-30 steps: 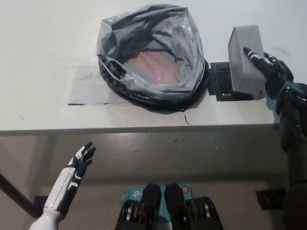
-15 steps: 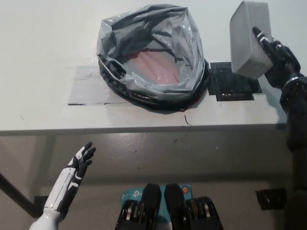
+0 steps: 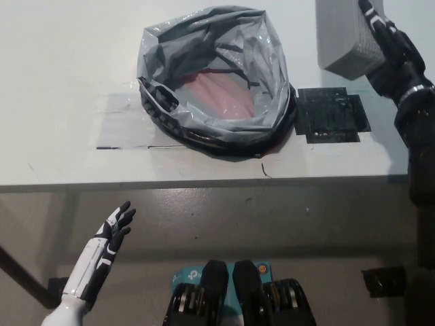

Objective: Use the right hand to pick up a small rectangular container and put it into a plastic bag and lift the bag

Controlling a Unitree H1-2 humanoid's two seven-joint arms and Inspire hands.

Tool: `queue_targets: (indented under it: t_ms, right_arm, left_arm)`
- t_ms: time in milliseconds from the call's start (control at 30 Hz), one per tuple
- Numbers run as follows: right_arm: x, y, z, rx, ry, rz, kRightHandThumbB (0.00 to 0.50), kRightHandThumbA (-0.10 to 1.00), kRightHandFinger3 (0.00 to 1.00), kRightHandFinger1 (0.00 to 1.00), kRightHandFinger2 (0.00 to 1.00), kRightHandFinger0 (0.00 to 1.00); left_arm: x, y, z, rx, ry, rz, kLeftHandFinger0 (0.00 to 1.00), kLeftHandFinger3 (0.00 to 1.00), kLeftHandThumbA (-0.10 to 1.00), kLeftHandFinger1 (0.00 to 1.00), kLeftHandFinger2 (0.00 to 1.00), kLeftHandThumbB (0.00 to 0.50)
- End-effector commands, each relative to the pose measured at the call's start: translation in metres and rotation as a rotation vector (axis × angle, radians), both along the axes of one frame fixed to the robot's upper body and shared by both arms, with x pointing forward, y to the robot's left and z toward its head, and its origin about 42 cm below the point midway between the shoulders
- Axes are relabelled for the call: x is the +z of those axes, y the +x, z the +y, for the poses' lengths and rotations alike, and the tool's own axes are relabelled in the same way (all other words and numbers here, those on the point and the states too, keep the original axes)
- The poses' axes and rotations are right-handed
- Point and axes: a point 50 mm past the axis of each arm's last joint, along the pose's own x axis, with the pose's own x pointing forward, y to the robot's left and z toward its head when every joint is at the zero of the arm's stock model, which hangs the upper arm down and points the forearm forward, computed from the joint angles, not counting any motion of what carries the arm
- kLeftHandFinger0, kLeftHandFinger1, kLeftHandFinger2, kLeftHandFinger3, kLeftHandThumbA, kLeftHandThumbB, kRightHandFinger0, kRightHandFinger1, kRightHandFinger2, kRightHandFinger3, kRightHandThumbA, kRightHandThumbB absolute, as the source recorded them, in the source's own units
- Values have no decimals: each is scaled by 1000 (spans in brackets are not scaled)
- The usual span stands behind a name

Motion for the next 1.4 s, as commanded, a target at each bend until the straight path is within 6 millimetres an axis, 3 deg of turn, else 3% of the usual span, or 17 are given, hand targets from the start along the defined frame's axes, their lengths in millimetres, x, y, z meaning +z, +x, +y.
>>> queue_targets:
  t_ms: [0, 33, 200, 433, 567, 633, 733, 833, 900, 1000, 1100, 1200, 1267, 1367]
  right_arm:
    - [301, -98, 105, 574, 18, -758, 126, -100, 1000, 446, 870, 0]
    - [301, -95, 115, 589, -19, -753, 116, -100, 1000, 440, 849, 0]
    - [293, -77, 150, 565, -120, -675, 161, -100, 961, 402, 788, 0]
    - [273, -52, 186, 561, -279, -597, 175, -100, 965, 398, 831, 0]
    - [253, -37, 205, 508, -425, -528, 207, -100, 841, 335, 741, 0]
    - [240, -30, 210, 482, -494, -494, 221, -100, 827, 389, 786, 6]
    - [228, -23, 211, 442, -594, -473, 229, -100, 749, 451, 826, 16]
    - [208, -13, 208, 406, -684, -457, 187, -100, 839, 650, 988, 150]
    - [201, -9, 207, 392, -720, -454, 174, -100, 860, 675, 1000, 175]
    - [184, 0, 202, 370, -815, -450, 162, -100, 914, 597, 900, 77]
    - [170, 4, 195, 345, -966, -454, 161, -100, 951, 638, 950, 108]
    - [156, 5, 190, 338, -1051, -460, 162, -100, 966, 642, 935, 128]
    - [145, 5, 185, 322, -1115, -460, 169, -100, 861, 600, 876, 127]
    - [136, 5, 178, 309, -1148, -453, 177, -100, 811, 582, 855, 137]
  left_arm:
    - [21, 6, 8, -37, 33, -75, 997, 1000, 1000, 1000, 1000, 165]
    - [21, 6, 8, -38, 35, -76, 998, 1000, 1000, 1000, 1000, 164]
    - [23, 8, 8, -42, 48, -78, 998, 1000, 1000, 1000, 1000, 161]
    - [25, 11, 7, -48, 47, -79, 998, 1000, 1000, 1000, 1000, 159]
    - [26, 12, 7, -56, 49, -78, 1000, 1000, 1000, 1000, 1000, 171]
    - [27, 12, 8, -57, 55, -78, 1000, 1000, 1000, 1000, 1000, 179]
    - [28, 13, 8, -64, 61, -75, 1000, 1000, 1000, 1000, 1000, 187]
    - [29, 14, 10, -74, 67, -76, 1000, 1000, 1000, 1000, 1000, 185]
    - [29, 15, 10, -75, 68, -74, 1000, 1000, 1000, 1000, 1000, 186]
    - [31, 14, 9, -73, 74, -75, 1000, 1000, 1000, 1000, 1000, 178]
    - [30, 13, 9, -73, 75, -77, 1000, 1000, 1000, 1000, 1000, 179]
    - [29, 12, 8, -72, 74, -69, 1000, 1000, 1000, 1000, 1000, 180]
    - [29, 12, 8, -74, 84, -71, 1000, 1000, 1000, 1000, 1000, 170]
    - [29, 12, 8, -75, 96, -68, 1000, 1000, 1000, 1000, 1000, 172]
